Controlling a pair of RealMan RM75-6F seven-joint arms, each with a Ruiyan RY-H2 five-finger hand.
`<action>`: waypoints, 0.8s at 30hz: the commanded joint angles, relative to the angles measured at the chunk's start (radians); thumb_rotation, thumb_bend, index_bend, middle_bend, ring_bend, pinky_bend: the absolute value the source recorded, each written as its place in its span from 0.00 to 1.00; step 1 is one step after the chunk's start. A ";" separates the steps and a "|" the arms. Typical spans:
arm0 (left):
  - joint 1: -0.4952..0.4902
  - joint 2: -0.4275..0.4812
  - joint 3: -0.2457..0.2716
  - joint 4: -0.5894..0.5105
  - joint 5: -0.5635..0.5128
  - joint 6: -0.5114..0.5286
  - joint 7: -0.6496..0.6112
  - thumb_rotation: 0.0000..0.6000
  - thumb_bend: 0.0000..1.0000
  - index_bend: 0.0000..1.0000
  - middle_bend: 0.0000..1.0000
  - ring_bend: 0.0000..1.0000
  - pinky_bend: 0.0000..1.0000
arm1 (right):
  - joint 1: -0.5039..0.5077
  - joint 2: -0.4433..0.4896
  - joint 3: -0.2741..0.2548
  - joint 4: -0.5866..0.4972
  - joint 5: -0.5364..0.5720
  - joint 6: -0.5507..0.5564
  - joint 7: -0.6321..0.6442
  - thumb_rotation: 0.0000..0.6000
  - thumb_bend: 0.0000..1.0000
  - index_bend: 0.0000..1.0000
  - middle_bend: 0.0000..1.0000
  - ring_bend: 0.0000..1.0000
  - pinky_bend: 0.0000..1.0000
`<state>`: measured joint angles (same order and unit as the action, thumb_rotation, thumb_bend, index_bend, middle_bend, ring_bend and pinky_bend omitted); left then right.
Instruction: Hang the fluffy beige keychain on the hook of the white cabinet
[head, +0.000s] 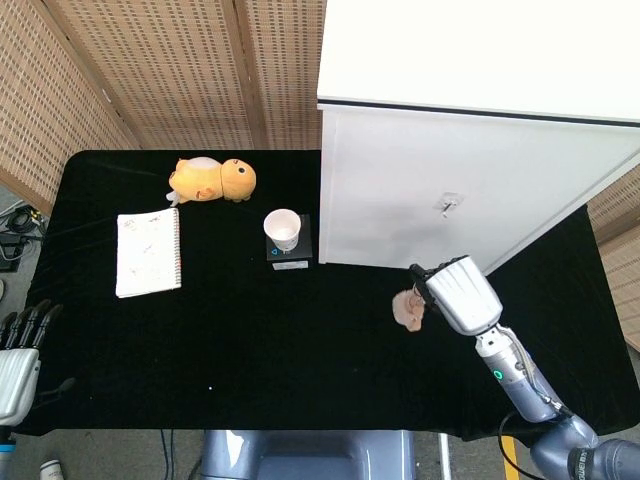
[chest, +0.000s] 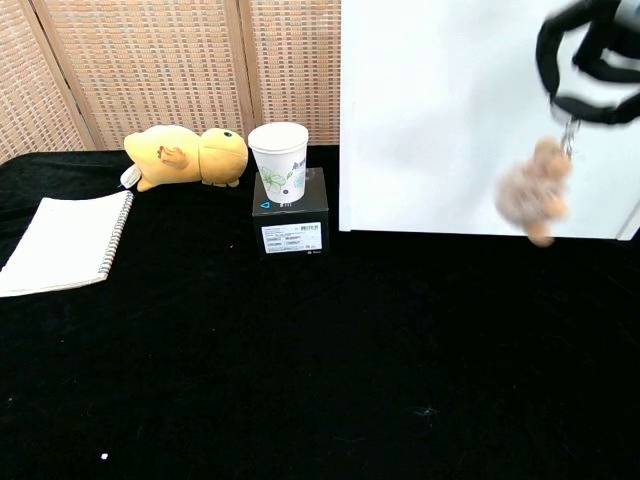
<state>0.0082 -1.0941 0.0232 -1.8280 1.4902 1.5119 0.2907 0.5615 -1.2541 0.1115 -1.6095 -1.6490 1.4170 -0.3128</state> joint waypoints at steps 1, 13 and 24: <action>0.000 0.001 0.000 0.000 0.001 0.001 -0.001 1.00 0.00 0.00 0.00 0.00 0.00 | 0.005 0.023 0.036 0.009 -0.022 0.028 -0.013 1.00 0.64 0.70 0.98 0.97 1.00; 0.000 -0.001 0.001 -0.002 0.002 0.000 0.005 1.00 0.00 0.00 0.00 0.00 0.00 | 0.039 0.094 0.133 0.015 -0.019 0.032 -0.065 1.00 0.64 0.70 0.98 0.97 1.00; -0.002 0.001 0.000 -0.002 -0.002 -0.005 -0.001 1.00 0.00 0.00 0.00 0.00 0.00 | 0.056 0.105 0.181 0.015 0.033 0.011 -0.101 1.00 0.64 0.71 0.98 0.97 1.00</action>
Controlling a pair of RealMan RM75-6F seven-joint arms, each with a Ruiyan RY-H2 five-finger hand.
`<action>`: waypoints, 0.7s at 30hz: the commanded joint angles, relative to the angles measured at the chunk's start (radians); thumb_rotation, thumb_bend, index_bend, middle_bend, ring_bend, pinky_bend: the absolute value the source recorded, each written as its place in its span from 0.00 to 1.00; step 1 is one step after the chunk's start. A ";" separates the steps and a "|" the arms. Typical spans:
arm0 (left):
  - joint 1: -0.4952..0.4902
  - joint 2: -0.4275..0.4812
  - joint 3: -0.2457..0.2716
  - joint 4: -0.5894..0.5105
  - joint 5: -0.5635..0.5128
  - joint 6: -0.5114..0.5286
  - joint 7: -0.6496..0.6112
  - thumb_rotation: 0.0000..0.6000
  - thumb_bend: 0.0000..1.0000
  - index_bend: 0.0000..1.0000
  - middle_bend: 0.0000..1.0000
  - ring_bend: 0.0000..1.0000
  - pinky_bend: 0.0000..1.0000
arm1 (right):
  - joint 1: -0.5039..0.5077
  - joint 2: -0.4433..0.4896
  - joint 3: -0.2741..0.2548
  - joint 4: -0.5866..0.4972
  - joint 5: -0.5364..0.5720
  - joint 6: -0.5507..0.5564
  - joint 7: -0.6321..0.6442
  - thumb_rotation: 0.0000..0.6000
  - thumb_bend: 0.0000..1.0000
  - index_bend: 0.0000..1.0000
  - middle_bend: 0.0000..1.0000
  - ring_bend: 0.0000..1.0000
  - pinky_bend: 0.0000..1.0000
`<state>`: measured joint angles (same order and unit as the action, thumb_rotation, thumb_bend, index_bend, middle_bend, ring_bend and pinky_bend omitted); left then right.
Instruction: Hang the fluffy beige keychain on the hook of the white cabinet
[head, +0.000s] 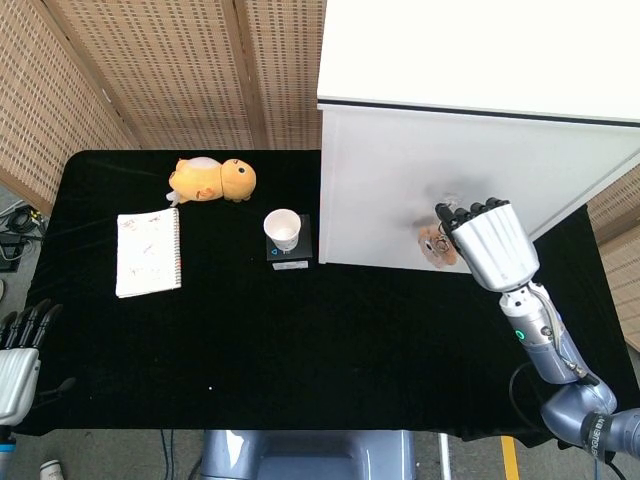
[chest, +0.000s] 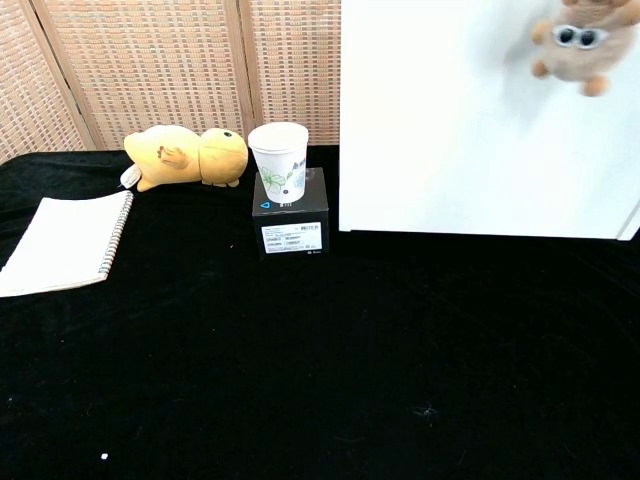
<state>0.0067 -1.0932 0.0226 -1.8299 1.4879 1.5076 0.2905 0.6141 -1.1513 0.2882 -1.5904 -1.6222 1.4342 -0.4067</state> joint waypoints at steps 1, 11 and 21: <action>0.000 0.000 0.000 0.001 0.000 -0.001 0.000 1.00 0.00 0.00 0.00 0.00 0.00 | 0.005 0.002 0.006 -0.004 0.008 -0.009 -0.013 1.00 0.64 0.71 0.98 0.97 1.00; -0.001 0.002 0.000 0.002 -0.001 -0.002 -0.004 1.00 0.00 0.00 0.00 0.00 0.00 | 0.027 -0.017 -0.011 0.035 -0.010 -0.047 -0.077 1.00 0.64 0.71 0.98 0.97 1.00; -0.001 0.001 -0.001 0.001 -0.003 -0.003 -0.001 1.00 0.00 0.00 0.00 0.00 0.00 | 0.034 -0.024 -0.007 0.058 0.006 -0.060 -0.085 1.00 0.64 0.71 0.98 0.97 1.00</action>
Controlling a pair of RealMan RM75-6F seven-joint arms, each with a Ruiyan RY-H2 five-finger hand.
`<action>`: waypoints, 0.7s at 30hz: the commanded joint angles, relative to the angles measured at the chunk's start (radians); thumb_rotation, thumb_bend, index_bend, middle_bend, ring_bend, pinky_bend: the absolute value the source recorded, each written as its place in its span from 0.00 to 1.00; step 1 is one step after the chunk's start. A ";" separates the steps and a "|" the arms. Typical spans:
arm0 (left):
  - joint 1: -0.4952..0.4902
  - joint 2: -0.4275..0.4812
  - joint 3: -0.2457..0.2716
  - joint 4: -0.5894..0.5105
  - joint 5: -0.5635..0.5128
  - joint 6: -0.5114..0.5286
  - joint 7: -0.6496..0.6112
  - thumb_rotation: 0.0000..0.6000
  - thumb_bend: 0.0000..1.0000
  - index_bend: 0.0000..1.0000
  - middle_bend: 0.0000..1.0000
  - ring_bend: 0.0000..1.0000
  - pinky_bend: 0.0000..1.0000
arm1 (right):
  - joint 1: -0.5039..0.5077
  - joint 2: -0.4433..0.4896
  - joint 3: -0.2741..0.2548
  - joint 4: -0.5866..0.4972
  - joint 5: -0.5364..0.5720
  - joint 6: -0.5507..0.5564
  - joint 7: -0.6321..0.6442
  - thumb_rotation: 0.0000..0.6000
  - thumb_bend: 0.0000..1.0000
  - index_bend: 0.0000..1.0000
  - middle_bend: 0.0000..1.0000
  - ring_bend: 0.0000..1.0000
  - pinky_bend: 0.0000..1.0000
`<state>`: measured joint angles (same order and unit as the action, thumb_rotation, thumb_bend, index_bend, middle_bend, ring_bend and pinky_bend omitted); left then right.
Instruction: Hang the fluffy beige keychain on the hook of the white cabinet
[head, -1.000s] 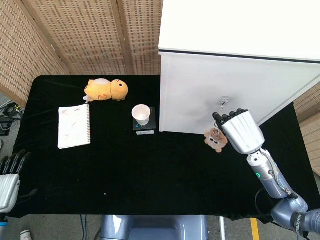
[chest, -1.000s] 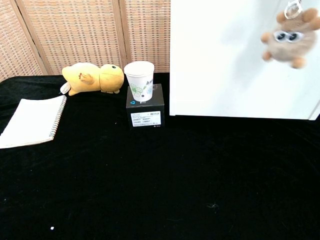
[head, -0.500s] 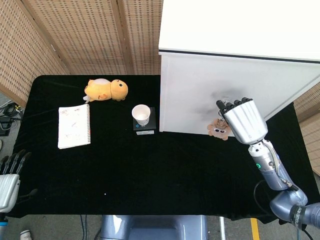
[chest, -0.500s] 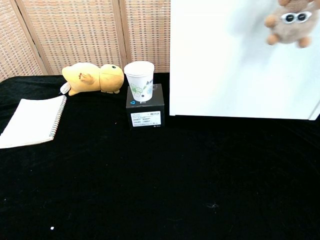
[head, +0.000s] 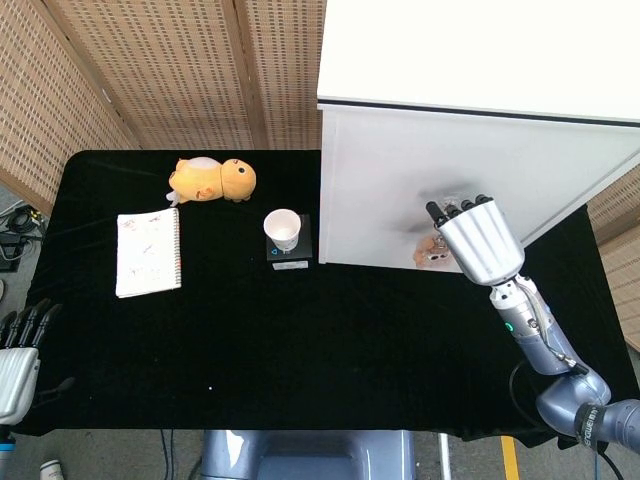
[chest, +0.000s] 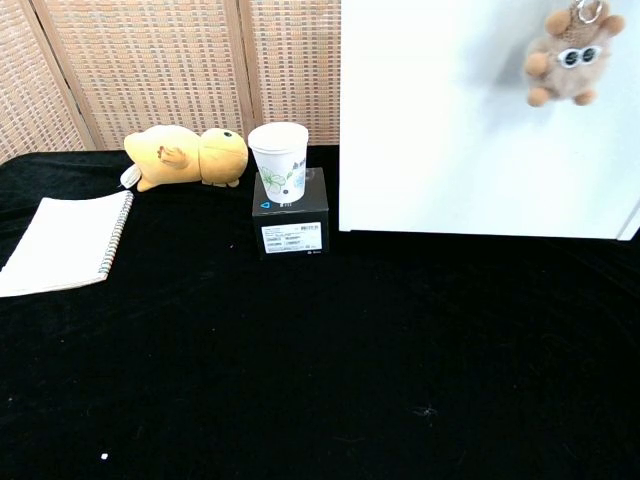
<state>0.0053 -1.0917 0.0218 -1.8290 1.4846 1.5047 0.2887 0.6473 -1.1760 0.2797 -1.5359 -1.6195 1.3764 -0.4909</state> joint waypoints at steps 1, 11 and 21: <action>0.000 -0.001 0.000 0.000 0.000 0.000 0.000 1.00 0.00 0.00 0.00 0.00 0.00 | 0.002 0.001 0.002 0.005 0.004 -0.002 -0.001 1.00 0.64 0.71 0.98 0.97 1.00; -0.001 -0.003 0.000 0.000 -0.001 -0.001 0.005 1.00 0.00 0.00 0.00 0.00 0.00 | 0.002 -0.002 0.006 0.024 0.015 0.004 0.000 1.00 0.64 0.71 0.98 0.97 1.00; -0.001 -0.004 -0.001 0.002 -0.004 -0.001 0.007 1.00 0.00 0.00 0.00 0.00 0.00 | 0.002 -0.012 0.007 0.049 0.020 0.014 0.004 1.00 0.62 0.72 0.98 0.97 1.00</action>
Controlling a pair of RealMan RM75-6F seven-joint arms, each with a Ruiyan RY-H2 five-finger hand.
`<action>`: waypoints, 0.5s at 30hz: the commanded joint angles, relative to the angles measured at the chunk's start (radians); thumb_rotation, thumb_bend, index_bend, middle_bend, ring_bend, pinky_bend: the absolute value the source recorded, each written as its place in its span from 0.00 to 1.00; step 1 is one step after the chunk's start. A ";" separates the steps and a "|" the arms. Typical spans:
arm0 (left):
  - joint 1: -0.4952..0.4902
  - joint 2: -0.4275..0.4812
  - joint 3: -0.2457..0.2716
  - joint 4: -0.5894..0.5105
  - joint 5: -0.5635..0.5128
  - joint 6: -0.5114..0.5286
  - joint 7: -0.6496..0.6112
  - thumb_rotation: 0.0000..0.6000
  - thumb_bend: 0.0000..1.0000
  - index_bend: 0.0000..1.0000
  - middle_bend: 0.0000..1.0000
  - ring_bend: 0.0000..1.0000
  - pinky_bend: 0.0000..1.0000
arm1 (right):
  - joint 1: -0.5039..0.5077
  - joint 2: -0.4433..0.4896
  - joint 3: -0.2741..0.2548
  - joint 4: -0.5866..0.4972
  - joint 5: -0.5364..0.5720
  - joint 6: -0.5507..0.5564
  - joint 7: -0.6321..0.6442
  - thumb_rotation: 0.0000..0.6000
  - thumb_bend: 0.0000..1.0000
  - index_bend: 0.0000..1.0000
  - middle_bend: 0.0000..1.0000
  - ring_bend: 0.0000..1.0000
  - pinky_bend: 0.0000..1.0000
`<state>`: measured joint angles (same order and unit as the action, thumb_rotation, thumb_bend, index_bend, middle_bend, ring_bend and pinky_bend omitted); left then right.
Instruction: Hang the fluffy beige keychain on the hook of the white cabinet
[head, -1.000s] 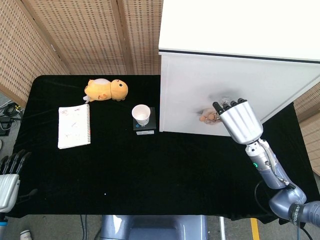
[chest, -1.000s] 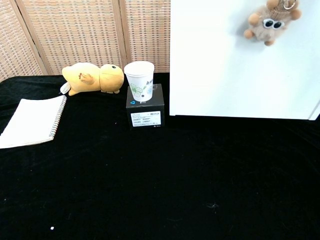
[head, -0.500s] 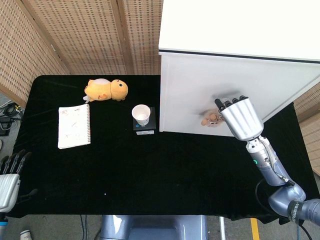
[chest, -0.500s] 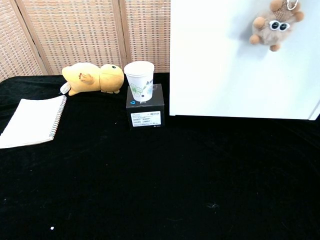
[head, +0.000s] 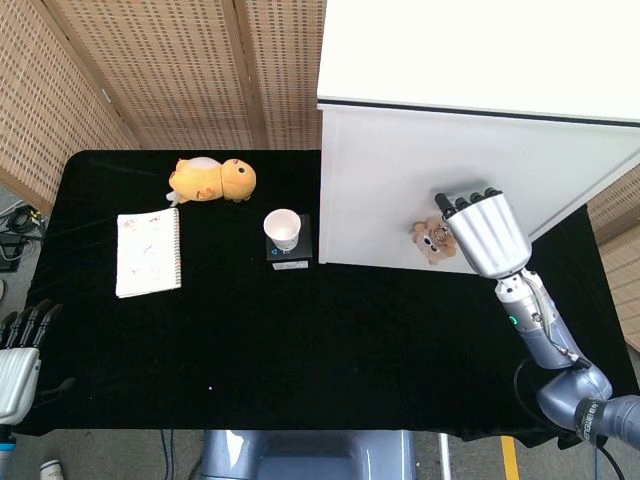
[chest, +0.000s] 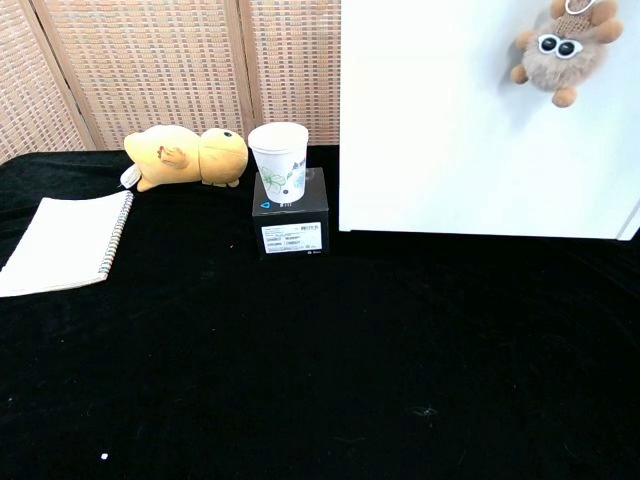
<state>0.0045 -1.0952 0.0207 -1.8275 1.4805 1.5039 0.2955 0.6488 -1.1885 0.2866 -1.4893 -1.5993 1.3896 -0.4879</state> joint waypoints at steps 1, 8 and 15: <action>0.000 0.000 0.000 0.000 0.000 -0.001 0.001 1.00 0.00 0.00 0.00 0.00 0.00 | 0.000 0.000 0.000 0.004 -0.002 0.002 0.001 1.00 0.62 0.72 0.98 0.97 1.00; 0.000 -0.002 0.000 -0.001 0.000 0.000 0.004 1.00 0.00 0.00 0.00 0.00 0.00 | 0.000 0.000 -0.004 0.012 -0.005 0.005 0.002 1.00 0.61 0.72 0.98 0.97 1.00; 0.000 -0.001 0.001 0.000 0.000 0.001 0.002 1.00 0.00 0.00 0.00 0.00 0.00 | -0.002 -0.002 -0.002 0.016 -0.003 0.014 -0.004 1.00 0.43 0.71 0.98 0.97 1.00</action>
<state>0.0047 -1.0963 0.0214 -1.8277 1.4808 1.5046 0.2975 0.6475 -1.1907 0.2845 -1.4741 -1.6022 1.4035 -0.4912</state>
